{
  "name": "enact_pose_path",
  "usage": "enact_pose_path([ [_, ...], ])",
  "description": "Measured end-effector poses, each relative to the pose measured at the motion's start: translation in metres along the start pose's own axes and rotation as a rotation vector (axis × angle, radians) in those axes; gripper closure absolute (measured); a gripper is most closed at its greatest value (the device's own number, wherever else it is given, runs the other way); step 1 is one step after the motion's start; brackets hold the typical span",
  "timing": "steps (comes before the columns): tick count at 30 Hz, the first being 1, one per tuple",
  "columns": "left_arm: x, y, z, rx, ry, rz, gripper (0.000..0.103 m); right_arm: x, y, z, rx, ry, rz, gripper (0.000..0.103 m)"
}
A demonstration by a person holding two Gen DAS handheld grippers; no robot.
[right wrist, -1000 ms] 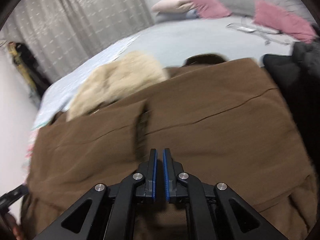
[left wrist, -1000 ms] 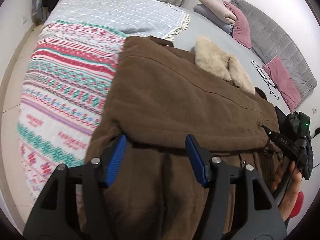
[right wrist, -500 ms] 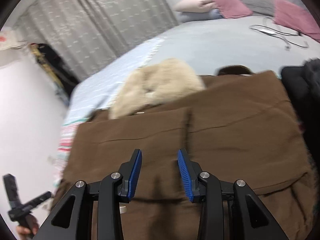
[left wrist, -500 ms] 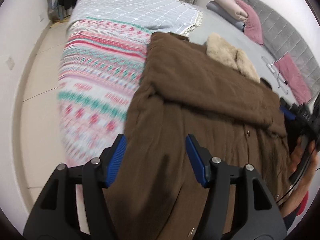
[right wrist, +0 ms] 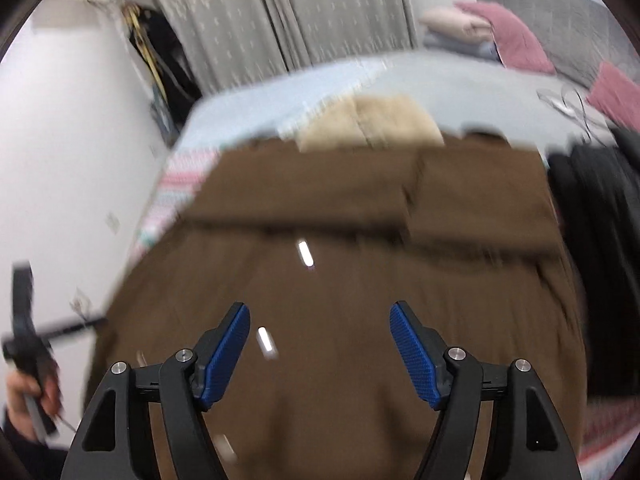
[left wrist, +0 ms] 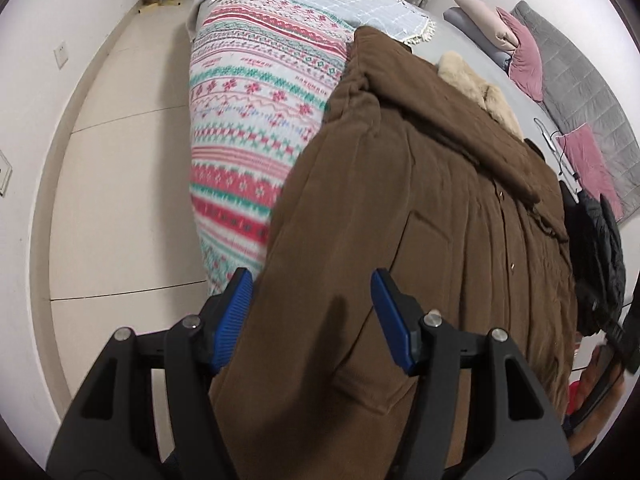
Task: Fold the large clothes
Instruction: 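Fold the coat side inward with the right tool toward the coat center, then grasp the folded coat edge with the left tool while the right tool grasps it too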
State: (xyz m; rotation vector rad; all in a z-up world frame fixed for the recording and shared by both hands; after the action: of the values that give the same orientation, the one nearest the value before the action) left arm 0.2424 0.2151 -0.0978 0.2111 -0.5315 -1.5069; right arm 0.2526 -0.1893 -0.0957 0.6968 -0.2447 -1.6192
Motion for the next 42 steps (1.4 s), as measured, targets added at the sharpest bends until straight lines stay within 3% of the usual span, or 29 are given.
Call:
enact_pose_path([
  [6, -0.002, -0.024, -0.012, -0.048, 0.106, -0.044, 0.04, 0.068, -0.072, -0.011, -0.146, -0.133, -0.085, 0.029],
  [7, -0.006, -0.027, -0.014, -0.056, 0.103, -0.034, 0.04, 0.083, -0.081, -0.006, -0.135, -0.155, -0.096, 0.03],
  [10, -0.013, -0.034, -0.012, -0.055, 0.075, 0.002, 0.04, 0.117, -0.096, 0.02, -0.093, -0.074, -0.194, 0.03],
  [14, -0.013, -0.041, -0.004, -0.042, 0.095, -0.02, 0.04, 0.137, -0.11, 0.031, -0.088, -0.198, -0.196, 0.03],
  [19, -0.022, -0.052, 0.002, -0.043, 0.09, -0.02, 0.04, 0.149, -0.126, 0.053, -0.062, -0.158, -0.225, 0.03],
  [23, -0.038, -0.064, 0.011, -0.066, 0.013, 0.063, 0.04, 0.158, -0.133, 0.087, -0.004, -0.203, -0.255, 0.03],
  [27, -0.047, -0.075, 0.028, -0.043, -0.061, 0.135, 0.04, 0.172, -0.143, 0.111, 0.038, -0.187, -0.358, 0.03],
  [31, -0.047, -0.081, 0.035, -0.039, -0.137, 0.179, 0.04, 0.187, -0.155, 0.105, 0.008, -0.132, -0.45, 0.03],
  [36, -0.045, -0.094, 0.032, -0.047, -0.159, 0.188, 0.04, 0.192, -0.173, 0.101, -0.013, -0.012, -0.536, 0.03],
  [38, -0.046, -0.098, 0.031, -0.047, -0.154, 0.191, 0.04, 0.193, -0.179, 0.104, -0.007, 0.001, -0.554, 0.035],
  [40, -0.05, -0.104, 0.03, -0.04, -0.163, 0.212, 0.04, 0.196, -0.185, 0.106, -0.001, 0.033, -0.583, 0.057],
  [42, -0.054, -0.11, 0.029, -0.034, -0.175, 0.237, 0.04, 0.195, -0.191, 0.106, 0.001, 0.075, -0.591, 0.071],
])
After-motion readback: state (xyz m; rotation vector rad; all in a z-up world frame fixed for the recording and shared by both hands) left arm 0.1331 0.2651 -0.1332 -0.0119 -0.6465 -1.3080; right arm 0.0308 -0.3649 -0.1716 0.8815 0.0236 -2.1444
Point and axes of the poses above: each gripper's, at about its wrist camera, not at the fingertips, and z roughly against the way its jaws point, x to its right, y to its top, the point moved 2 cm from there along -z, roughly the way its jaws point, and after that the axes turned 7 degrees about -z, right-handed, at the moved point
